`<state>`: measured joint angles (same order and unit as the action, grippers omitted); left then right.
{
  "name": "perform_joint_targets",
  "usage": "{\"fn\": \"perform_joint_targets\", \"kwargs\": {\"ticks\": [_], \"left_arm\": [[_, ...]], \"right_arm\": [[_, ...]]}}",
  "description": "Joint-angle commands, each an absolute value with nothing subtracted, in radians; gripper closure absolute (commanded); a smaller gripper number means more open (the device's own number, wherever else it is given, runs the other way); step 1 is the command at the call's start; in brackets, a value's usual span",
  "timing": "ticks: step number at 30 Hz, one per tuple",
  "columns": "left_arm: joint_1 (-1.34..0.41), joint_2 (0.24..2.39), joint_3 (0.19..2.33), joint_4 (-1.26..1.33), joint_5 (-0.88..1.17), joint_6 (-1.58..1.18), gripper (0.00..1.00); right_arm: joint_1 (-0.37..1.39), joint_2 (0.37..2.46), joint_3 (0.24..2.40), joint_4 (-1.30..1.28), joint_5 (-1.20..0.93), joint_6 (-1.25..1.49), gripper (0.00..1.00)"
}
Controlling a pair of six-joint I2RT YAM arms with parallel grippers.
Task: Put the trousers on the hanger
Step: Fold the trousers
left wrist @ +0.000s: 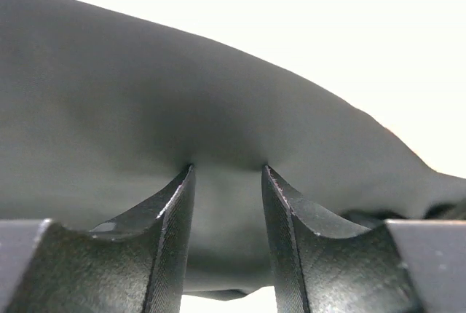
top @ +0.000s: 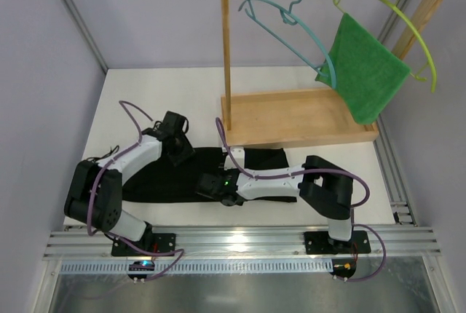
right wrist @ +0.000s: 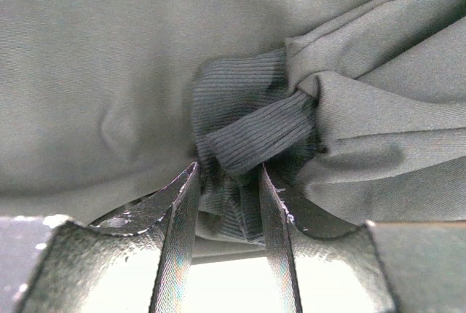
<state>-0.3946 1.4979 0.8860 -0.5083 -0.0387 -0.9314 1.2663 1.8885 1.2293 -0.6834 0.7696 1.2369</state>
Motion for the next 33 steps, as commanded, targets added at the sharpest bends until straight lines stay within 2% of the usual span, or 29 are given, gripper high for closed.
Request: {"fn": "perform_joint_targets", "kwargs": {"ticks": [1, 2, 5, 6, 8, 12, 14, 17, 23, 28, 33], "left_arm": [[-0.324, 1.460, 0.910, -0.574, -0.077, -0.865, 0.57], [-0.296, 1.450, 0.905, -0.575, -0.078, -0.864, 0.57], [-0.249, 1.402, 0.893, -0.584, -0.078, -0.845, 0.55], [-0.239, 1.393, 0.896, -0.592, -0.081, -0.839, 0.54], [-0.227, 1.371, 0.913, -0.621, -0.103, -0.821, 0.53], [-0.225, 1.361, 0.954, -0.681, -0.150, -0.764, 0.52], [-0.227, 1.358, 0.971, -0.733, -0.280, -0.749, 0.52], [-0.221, 1.358, 0.985, -0.775, -0.366, -0.733, 0.49], [-0.180, 1.330, 0.999, -0.799, -0.397, -0.719, 0.45], [-0.004, 1.324, 0.999, -0.847, -0.442, -0.677, 0.43], [0.175, 1.342, 1.055, -0.854, -0.312, -0.629, 0.39]], "right_arm": [[1.255, 1.916, 1.253, -0.727, 0.815, 1.295, 0.60], [1.252, 1.919, 1.255, -0.730, 0.813, 1.299, 0.60], [1.247, 1.934, 1.262, -0.758, 0.818, 1.301, 0.71], [1.244, 1.931, 1.261, -0.771, 0.818, 1.308, 0.83], [1.239, 1.898, 1.246, -0.831, 0.819, 1.328, 0.95], [1.198, 1.729, 1.062, -0.833, 0.756, 1.273, 0.96], [1.186, 1.585, 0.959, -0.813, 0.744, 1.246, 0.96], [1.145, 1.404, 0.869, -0.830, 0.730, 1.224, 0.96], [1.042, 1.094, 0.767, -0.954, 0.712, 1.230, 0.96], [0.918, 0.893, 0.762, -1.080, 0.749, 1.210, 0.96], [0.815, 0.775, 0.816, -1.112, 0.772, 1.149, 0.96]]}}
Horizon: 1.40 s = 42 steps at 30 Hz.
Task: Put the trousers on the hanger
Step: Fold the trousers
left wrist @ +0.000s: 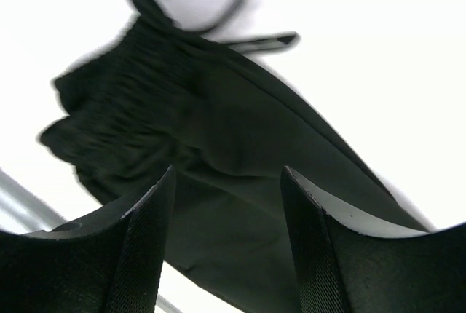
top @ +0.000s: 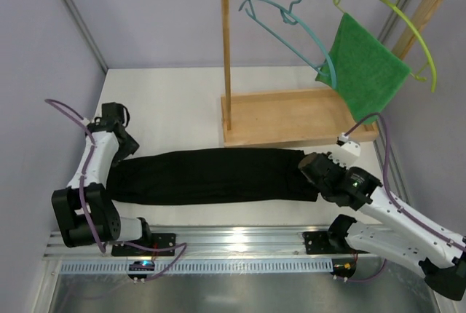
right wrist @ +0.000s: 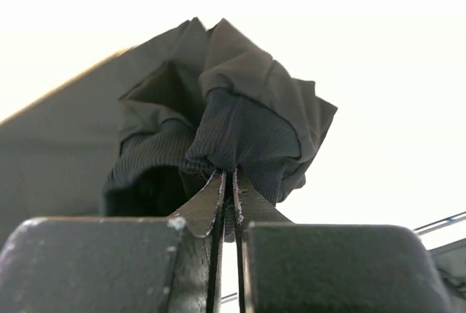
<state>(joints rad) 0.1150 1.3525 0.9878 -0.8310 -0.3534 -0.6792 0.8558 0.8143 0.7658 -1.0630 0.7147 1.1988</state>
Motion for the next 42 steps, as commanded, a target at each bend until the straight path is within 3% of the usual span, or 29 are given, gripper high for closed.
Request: {"fn": "perform_joint_targets", "kwargs": {"ticks": [1, 11, 20, 23, 28, 36, 42], "left_arm": [[0.196, 1.357, 1.098, -0.883, -0.316, -0.620, 0.39], [0.327, 1.427, 1.108, -0.953, -0.403, -0.512, 0.39], [0.310, 1.337, 1.043, -0.936, -0.229, -0.571, 0.46], [0.275, 1.281, 1.028, -0.911, -0.149, -0.607, 0.44], [0.074, 1.241, 1.035, -0.859, -0.083, -0.679, 0.42], [-0.178, 1.264, 1.037, -0.767, -0.025, -0.790, 0.41], [-0.186, 1.250, 1.052, -0.764, -0.038, -0.758, 0.40]], "right_arm": [[0.798, 0.767, 0.831, -1.106, 0.776, 1.134, 0.96], [0.601, 0.701, 0.930, -1.080, 0.755, 0.967, 0.96], [0.373, 0.646, 0.992, -1.126, 0.753, 0.801, 0.96], [0.293, 0.635, 1.029, -1.146, 0.788, 0.762, 0.96], [0.170, 0.667, 1.091, -1.154, 0.857, 0.697, 0.96], [-0.183, 0.756, 1.082, -1.016, 0.744, 0.484, 0.96], [-0.297, 0.842, 1.159, -1.022, 0.694, 0.472, 0.96]]}}
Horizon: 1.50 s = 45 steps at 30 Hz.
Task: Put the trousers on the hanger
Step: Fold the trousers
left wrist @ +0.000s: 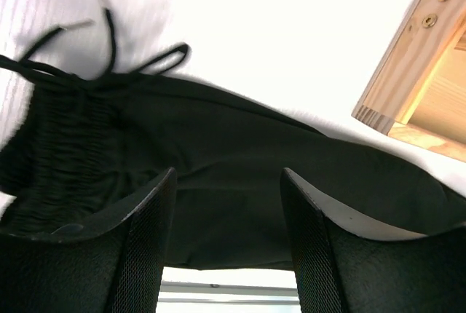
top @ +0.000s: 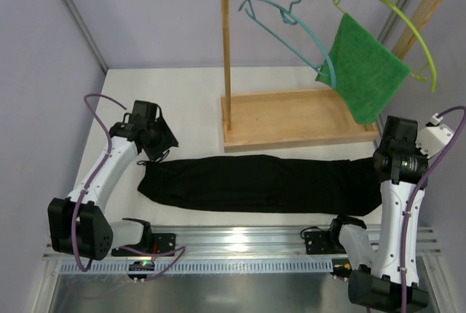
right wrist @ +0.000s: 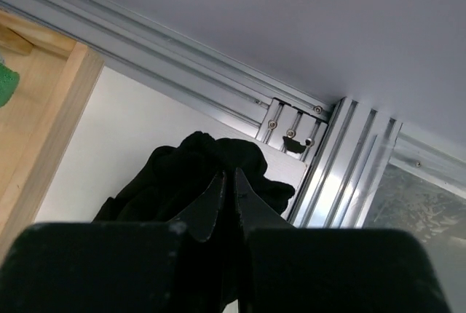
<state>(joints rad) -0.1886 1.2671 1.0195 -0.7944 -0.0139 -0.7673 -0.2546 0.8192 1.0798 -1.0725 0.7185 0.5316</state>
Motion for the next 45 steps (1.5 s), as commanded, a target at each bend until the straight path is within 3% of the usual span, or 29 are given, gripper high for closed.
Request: {"fn": "perform_joint_targets", "kwargs": {"ticks": [1, 7, 13, 20, 24, 28, 36, 40, 45], "left_arm": [[-0.181, 1.256, 1.060, -0.776, -0.052, -0.737, 0.41], [-0.167, 1.276, 0.971, -0.815, -0.195, -0.678, 0.43], [-0.051, 1.321, 0.942, -0.756, -0.125, -0.681, 0.48], [0.052, 1.362, 1.011, -0.732, -0.069, -0.686, 0.46], [0.087, 1.400, 1.100, -0.756, -0.046, -0.690, 0.47], [0.133, 1.398, 1.112, -0.761, -0.022, -0.690, 0.47], [0.302, 1.411, 0.985, -0.675, 0.158, -0.649, 0.46], [0.397, 1.448, 0.918, -0.647, 0.261, -0.629, 0.46], [0.454, 1.460, 0.891, -0.618, 0.305, -0.637, 0.46]], "right_arm": [[-0.298, 0.842, 1.172, -1.020, 0.661, 0.474, 0.96], [-0.275, 0.766, 1.193, -0.986, 0.156, 0.445, 0.96], [-0.144, 0.687, 1.152, -0.941, -0.048, 0.540, 0.96], [0.283, 0.750, 1.101, -0.839, 0.112, 0.814, 0.96], [0.651, 0.865, 1.120, -0.789, 0.363, 0.975, 0.96], [0.903, 1.046, 1.230, -0.764, 0.570, 1.069, 0.96], [1.098, 1.403, 1.376, -0.441, 0.598, 1.060, 0.96], [1.149, 1.572, 1.411, -0.147, 0.477, 0.974, 0.96], [1.175, 1.804, 1.520, 0.029, 0.293, 0.995, 0.96]]}}
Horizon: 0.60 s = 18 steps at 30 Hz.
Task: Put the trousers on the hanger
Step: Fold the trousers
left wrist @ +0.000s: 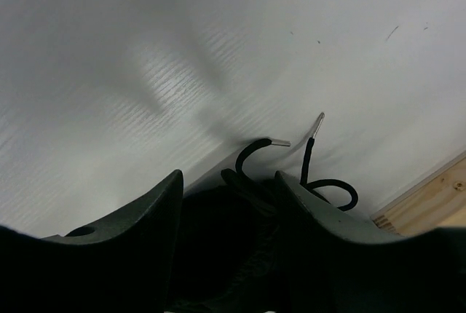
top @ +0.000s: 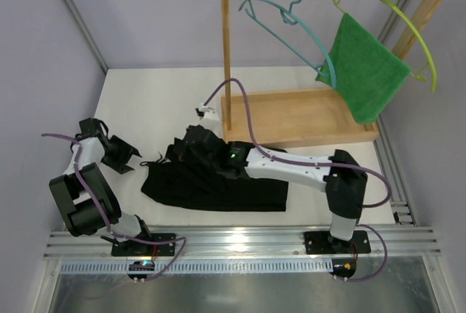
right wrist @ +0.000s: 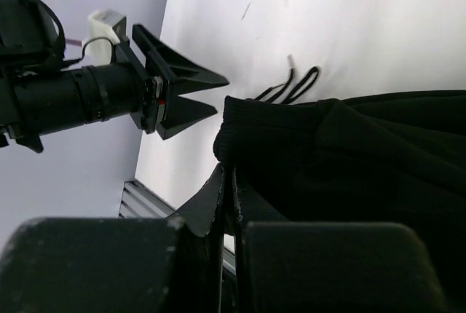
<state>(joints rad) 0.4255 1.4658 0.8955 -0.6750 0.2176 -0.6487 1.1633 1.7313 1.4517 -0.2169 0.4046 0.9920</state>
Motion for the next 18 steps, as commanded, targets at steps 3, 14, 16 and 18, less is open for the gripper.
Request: {"fn": "perform_joint_targets", "kwargs": {"ticks": [3, 14, 16, 18], "left_arm": [[0.504, 1.471, 0.897, -0.624, 0.316, -0.635, 0.46], [0.453, 1.257, 0.945, -0.705, 0.226, -0.623, 0.44], [0.382, 1.227, 0.953, -0.738, 0.189, -0.614, 0.43], [0.321, 1.188, 0.951, -0.787, 0.186, -0.597, 0.43]], "right_arm": [[1.177, 1.911, 1.577, 0.115, 0.206, 1.005, 0.96], [1.121, 1.851, 1.661, -0.208, 0.098, 0.809, 0.36], [1.105, 1.789, 1.622, -0.342, 0.113, 0.779, 0.34], [1.080, 1.670, 1.499, -0.409, 0.153, 0.747, 0.34]]}}
